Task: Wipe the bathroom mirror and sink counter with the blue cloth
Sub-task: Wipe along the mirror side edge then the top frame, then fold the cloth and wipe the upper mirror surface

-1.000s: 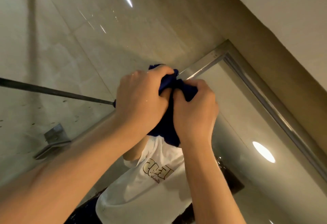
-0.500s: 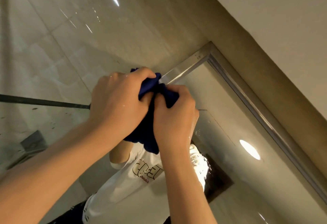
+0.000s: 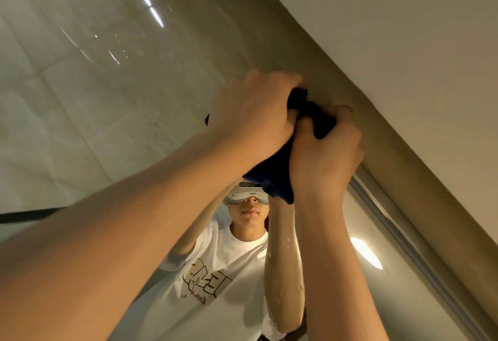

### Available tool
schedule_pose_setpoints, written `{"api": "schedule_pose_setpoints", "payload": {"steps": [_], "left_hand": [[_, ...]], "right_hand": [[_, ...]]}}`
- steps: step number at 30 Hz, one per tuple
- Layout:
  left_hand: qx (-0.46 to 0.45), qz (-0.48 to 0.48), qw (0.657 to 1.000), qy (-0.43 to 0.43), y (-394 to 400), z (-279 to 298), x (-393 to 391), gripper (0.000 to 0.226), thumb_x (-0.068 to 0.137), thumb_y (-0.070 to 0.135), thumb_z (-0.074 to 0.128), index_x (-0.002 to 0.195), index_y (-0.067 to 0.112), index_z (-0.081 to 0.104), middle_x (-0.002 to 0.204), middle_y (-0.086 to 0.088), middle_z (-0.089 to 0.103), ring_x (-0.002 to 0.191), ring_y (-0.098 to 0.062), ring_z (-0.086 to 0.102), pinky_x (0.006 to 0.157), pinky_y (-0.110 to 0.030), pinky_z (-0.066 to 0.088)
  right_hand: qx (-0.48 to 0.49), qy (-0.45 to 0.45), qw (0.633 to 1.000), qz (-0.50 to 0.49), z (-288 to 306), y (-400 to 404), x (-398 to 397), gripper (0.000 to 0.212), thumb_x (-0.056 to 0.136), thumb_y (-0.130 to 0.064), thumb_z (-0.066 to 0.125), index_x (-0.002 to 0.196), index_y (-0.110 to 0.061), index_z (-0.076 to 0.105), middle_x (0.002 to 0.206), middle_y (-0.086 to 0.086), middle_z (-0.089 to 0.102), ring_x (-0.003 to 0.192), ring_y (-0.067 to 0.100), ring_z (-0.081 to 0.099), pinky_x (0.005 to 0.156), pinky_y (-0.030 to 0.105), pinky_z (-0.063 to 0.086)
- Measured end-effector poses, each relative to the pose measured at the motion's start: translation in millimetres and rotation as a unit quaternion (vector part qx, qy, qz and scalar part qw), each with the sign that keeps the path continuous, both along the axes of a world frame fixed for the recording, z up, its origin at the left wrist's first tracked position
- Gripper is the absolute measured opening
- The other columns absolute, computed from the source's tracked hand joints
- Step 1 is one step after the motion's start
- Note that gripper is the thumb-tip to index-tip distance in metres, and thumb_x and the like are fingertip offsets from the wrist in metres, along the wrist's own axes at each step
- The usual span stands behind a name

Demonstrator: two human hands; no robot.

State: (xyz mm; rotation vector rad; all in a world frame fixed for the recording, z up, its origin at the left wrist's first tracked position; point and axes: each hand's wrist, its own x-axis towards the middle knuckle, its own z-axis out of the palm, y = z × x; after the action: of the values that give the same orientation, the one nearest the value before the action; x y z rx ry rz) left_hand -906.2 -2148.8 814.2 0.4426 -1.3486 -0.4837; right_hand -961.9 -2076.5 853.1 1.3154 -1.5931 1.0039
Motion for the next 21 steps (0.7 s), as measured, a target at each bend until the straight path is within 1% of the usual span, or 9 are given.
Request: {"api": "schedule_pose_setpoints", "payload": {"steps": [2,4,7,10,12,14,16,18,21], "left_hand": [[0.011,-0.016,1.0,-0.023,-2.2,-3.4,6.6,0.029,0.091,0.03,0.061,0.118,0.041,0.064,0.11,0.004,0.069,0.099,-0.024,0.065,0.081,-0.04,0.055],[0.025,-0.029,0.999,-0.033,-0.2,-16.9,11.9,0.029,0.089,0.03,0.063,0.117,0.041,0.065,0.106,0.005,0.071,0.097,-0.024,0.066,0.079,-0.037,0.054],[0.054,-0.03,0.997,-0.034,6.5,-54.9,14.0,0.028,0.087,0.03,0.066,0.113,0.04,0.067,0.101,0.008,0.072,0.091,-0.022,0.067,0.074,-0.033,0.053],[0.074,-0.043,0.996,0.002,10.9,-71.0,11.9,0.025,0.085,0.029,0.068,0.108,0.039,0.068,0.097,0.01,0.072,0.087,-0.022,0.068,0.074,-0.037,0.055],[0.054,-0.037,0.997,0.03,10.8,-55.0,8.5,0.025,0.086,0.028,0.068,0.109,0.037,0.069,0.1,0.009,0.073,0.091,-0.023,0.069,0.076,-0.039,0.056],[0.032,-0.039,0.997,0.054,8.2,-25.8,4.8,0.027,0.088,0.027,0.066,0.114,0.036,0.069,0.105,0.008,0.074,0.097,-0.023,0.069,0.08,-0.04,0.055],[0.013,-0.039,0.998,0.051,1.3,0.5,0.3,0.026,0.091,0.029,0.063,0.115,0.037,0.069,0.105,0.008,0.073,0.096,-0.021,0.068,0.079,-0.04,0.055],[0.006,-0.053,0.997,0.057,-7.2,7.2,-4.0,0.023,0.093,0.033,0.06,0.113,0.037,0.069,0.102,0.008,0.073,0.093,-0.019,0.068,0.075,-0.04,0.056],[-0.007,-0.072,0.995,0.067,-9.6,-16.0,-4.4,0.021,0.092,0.038,0.06,0.112,0.036,0.069,0.096,0.007,0.073,0.085,-0.018,0.068,0.072,-0.04,0.056]], "right_hand": [[0.031,-0.015,0.999,0.008,-1.5,2.7,0.4,0.015,0.09,-0.019,0.059,0.104,-0.024,0.063,0.088,-0.01,0.063,0.089,0.012,0.061,0.081,0.031,0.05],[0.055,-0.023,0.998,0.013,-11.7,5.5,1.0,0.017,0.087,-0.019,0.061,0.102,-0.024,0.066,0.09,-0.008,0.066,0.087,0.011,0.061,0.078,0.026,0.047],[0.117,-0.012,0.993,0.001,-39.7,8.6,-0.2,0.018,0.086,-0.019,0.062,0.103,-0.024,0.066,0.079,-0.016,0.06,0.08,0.007,0.057,0.069,0.019,0.04],[0.169,-0.011,0.986,0.004,-48.5,14.5,-0.5,0.02,0.088,-0.017,0.061,0.106,-0.025,0.065,0.075,-0.021,0.053,0.074,0.002,0.053,0.062,0.011,0.039],[0.14,0.006,0.99,0.003,-34.5,16.0,0.7,0.02,0.088,-0.016,0.061,0.106,-0.024,0.066,0.076,-0.021,0.054,0.071,-0.002,0.053,0.062,0.006,0.039],[0.079,0.01,0.997,0.017,-12.8,13.2,4.2,0.021,0.09,-0.014,0.059,0.11,-0.022,0.065,0.082,-0.017,0.058,0.071,-0.003,0.053,0.062,0.001,0.038],[0.047,-0.004,0.999,0.023,5.2,7.7,6.3,0.022,0.093,-0.015,0.057,0.114,-0.02,0.062,0.087,-0.013,0.057,0.078,0.003,0.055,0.062,0.007,0.041],[0.041,-0.008,0.999,0.016,9.0,2.8,4.0,0.02,0.094,-0.018,0.055,0.113,-0.02,0.06,0.08,-0.016,0.053,0.082,0.008,0.055,0.068,0.017,0.042],[0.045,-0.014,0.999,0.016,-7.5,1.2,-3.0,0.017,0.093,-0.02,0.057,0.11,-0.02,0.059,0.075,-0.022,0.048,0.077,0.005,0.054,0.062,0.01,0.042]]}}
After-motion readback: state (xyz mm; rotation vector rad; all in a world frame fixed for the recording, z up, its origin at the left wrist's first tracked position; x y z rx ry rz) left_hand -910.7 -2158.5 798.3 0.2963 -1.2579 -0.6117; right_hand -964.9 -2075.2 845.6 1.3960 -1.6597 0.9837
